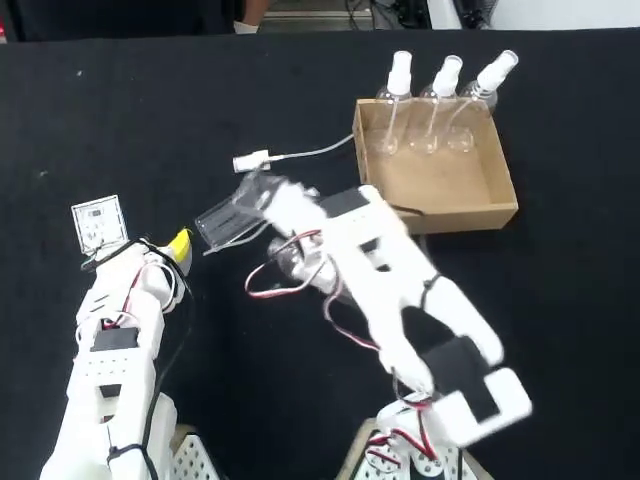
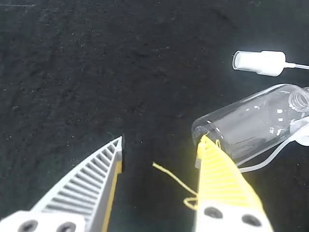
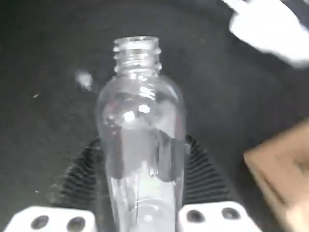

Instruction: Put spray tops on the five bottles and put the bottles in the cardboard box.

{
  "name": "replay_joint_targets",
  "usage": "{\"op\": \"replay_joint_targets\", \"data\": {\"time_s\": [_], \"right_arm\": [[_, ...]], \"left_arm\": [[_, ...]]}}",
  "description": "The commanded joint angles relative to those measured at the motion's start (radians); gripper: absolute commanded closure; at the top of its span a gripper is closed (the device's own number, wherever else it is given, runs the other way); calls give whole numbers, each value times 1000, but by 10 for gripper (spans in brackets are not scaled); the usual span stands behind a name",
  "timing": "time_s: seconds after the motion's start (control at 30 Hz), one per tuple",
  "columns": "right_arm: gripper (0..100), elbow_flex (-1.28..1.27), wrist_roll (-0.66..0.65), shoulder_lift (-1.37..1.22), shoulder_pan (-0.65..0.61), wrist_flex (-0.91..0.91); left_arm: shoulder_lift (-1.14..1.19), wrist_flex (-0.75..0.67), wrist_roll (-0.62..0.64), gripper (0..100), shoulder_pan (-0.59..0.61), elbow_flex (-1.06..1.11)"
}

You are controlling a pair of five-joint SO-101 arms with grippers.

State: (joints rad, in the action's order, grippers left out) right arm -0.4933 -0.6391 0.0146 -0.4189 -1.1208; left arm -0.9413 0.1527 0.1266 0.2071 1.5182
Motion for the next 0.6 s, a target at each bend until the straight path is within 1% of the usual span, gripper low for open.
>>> {"op": "replay_joint_targets", "data": {"time_s": [0.0, 0.03, 0.1, 0.2, 0.27, 0.33, 0.4, 0.47, 0.57], "right_arm": [[982, -4, 258, 143, 169, -103], [980, -12, 292, 147, 226, -138], [975, -35, 273, 147, 334, -193], [954, -91, 132, 139, 479, -196], [921, -130, 23, 137, 531, -175], [861, -159, -34, 145, 549, -170], [795, -173, -41, 145, 546, -175], [746, -174, -43, 145, 514, -175], [737, -177, -43, 134, 471, -152]], "left_arm": [[-8, -9, 0, 758, 5, -50], [-8, -9, 0, 758, 5, -50], [-8, -9, 0, 758, 5, -50], [-8, -9, 0, 758, 4, -50], [-9, -9, 0, 758, 4, -51], [-9, -9, 0, 758, 4, -51], [-9, -11, 0, 758, 4, -50], [-9, -11, 0, 758, 4, -48], [-9, -11, 0, 758, 4, -47]]}}
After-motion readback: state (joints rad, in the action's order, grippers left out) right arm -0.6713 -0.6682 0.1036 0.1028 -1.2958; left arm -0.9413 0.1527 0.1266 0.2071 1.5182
